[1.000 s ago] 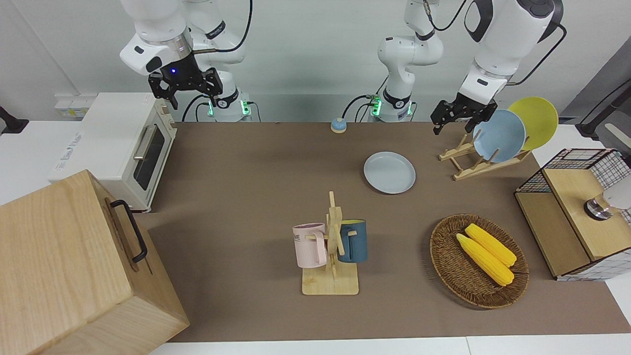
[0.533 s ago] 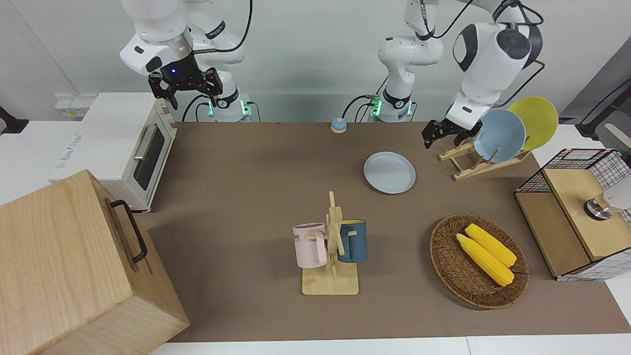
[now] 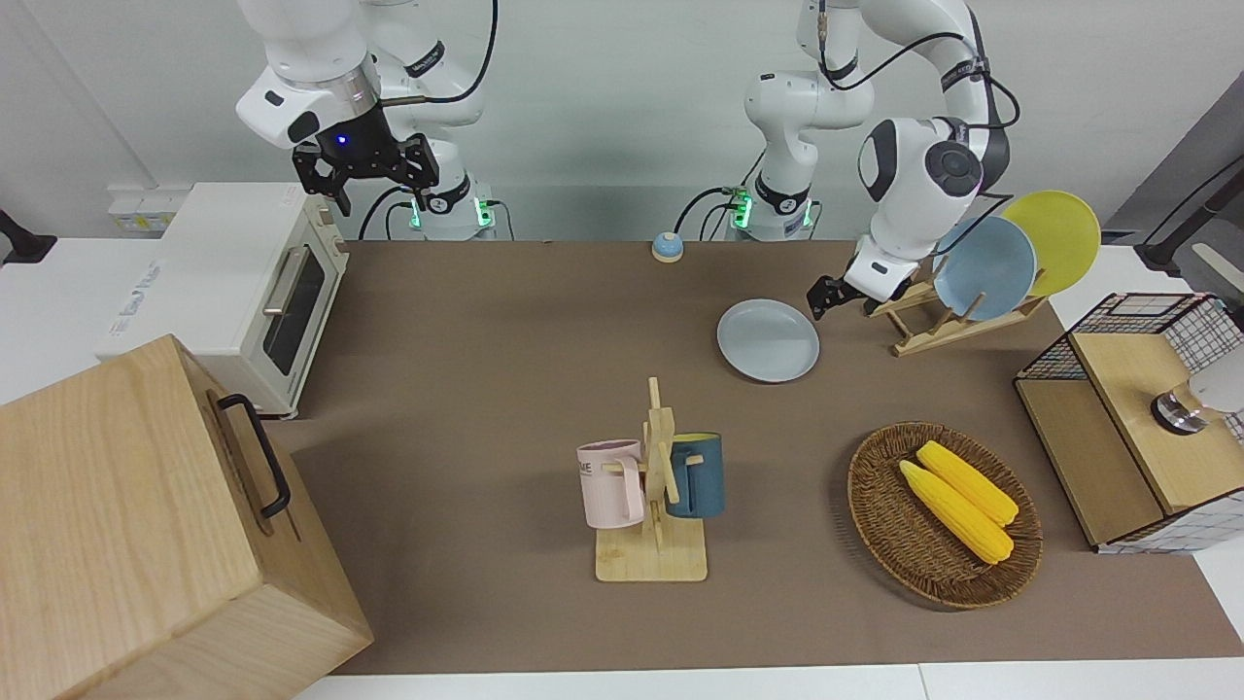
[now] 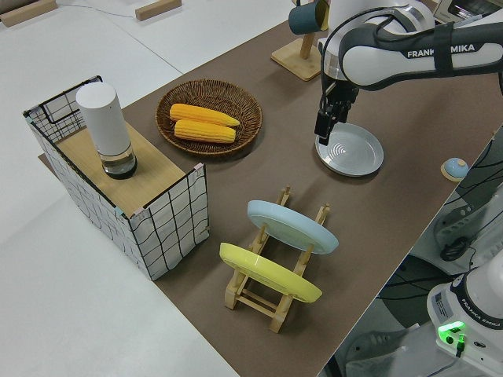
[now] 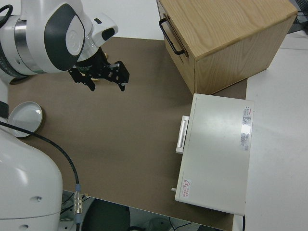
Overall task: Pick gray plate from table and place it on lower plate rack with left arm
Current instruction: 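Reach the left gripper to the gray plate's near rim and grasp it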
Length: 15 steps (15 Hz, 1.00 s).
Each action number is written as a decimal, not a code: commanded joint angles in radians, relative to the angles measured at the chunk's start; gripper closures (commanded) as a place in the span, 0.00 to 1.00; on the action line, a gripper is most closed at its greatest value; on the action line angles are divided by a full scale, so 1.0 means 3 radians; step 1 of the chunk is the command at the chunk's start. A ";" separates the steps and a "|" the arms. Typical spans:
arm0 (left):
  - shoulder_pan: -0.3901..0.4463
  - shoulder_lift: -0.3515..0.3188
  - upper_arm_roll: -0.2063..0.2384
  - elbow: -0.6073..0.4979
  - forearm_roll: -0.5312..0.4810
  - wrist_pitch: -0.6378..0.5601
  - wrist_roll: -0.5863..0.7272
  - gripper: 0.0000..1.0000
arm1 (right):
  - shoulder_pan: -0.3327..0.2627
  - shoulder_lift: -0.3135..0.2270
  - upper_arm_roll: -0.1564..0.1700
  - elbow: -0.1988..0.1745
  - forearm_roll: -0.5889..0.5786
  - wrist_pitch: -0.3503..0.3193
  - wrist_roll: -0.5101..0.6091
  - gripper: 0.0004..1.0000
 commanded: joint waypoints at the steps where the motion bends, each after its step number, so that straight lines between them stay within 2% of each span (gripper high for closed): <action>1: 0.0032 0.0112 -0.0029 -0.0253 -0.0073 0.0249 -0.0033 0.01 | -0.0049 -0.0016 0.0021 0.0020 0.0016 -0.0051 -0.0011 0.01; 6: 0.0037 0.0363 -0.0029 -0.0294 -0.0339 0.0269 -0.0028 0.03 | -0.0049 -0.0016 0.0021 0.0020 0.0016 -0.0051 -0.0011 0.01; 8: 0.0032 0.0419 -0.0029 -0.0299 -0.0339 0.0269 -0.0023 0.08 | -0.0049 -0.0016 0.0021 0.0020 0.0016 -0.0051 -0.0011 0.01; 9: 0.0032 0.0445 -0.0029 -0.0294 -0.0339 0.0269 -0.0028 0.13 | -0.0049 -0.0016 0.0021 0.0020 0.0016 -0.0051 -0.0011 0.01; 10: 0.0032 0.0465 -0.0029 -0.0294 -0.0339 0.0275 -0.0048 0.27 | -0.0049 -0.0016 0.0021 0.0020 0.0016 -0.0051 -0.0011 0.01; 12: 0.0032 0.0511 -0.0029 -0.0294 -0.0339 0.0300 -0.0059 0.41 | -0.0049 -0.0016 0.0021 0.0020 0.0016 -0.0051 -0.0011 0.01; 13: 0.0032 0.0532 -0.0029 -0.0294 -0.0339 0.0310 -0.0064 0.45 | -0.0044 -0.0016 0.0021 0.0020 0.0016 -0.0051 -0.0011 0.01; 15: 0.0027 0.0547 -0.0029 -0.0294 -0.0339 0.0315 -0.0069 0.66 | -0.0049 -0.0016 0.0021 0.0020 0.0016 -0.0051 -0.0011 0.01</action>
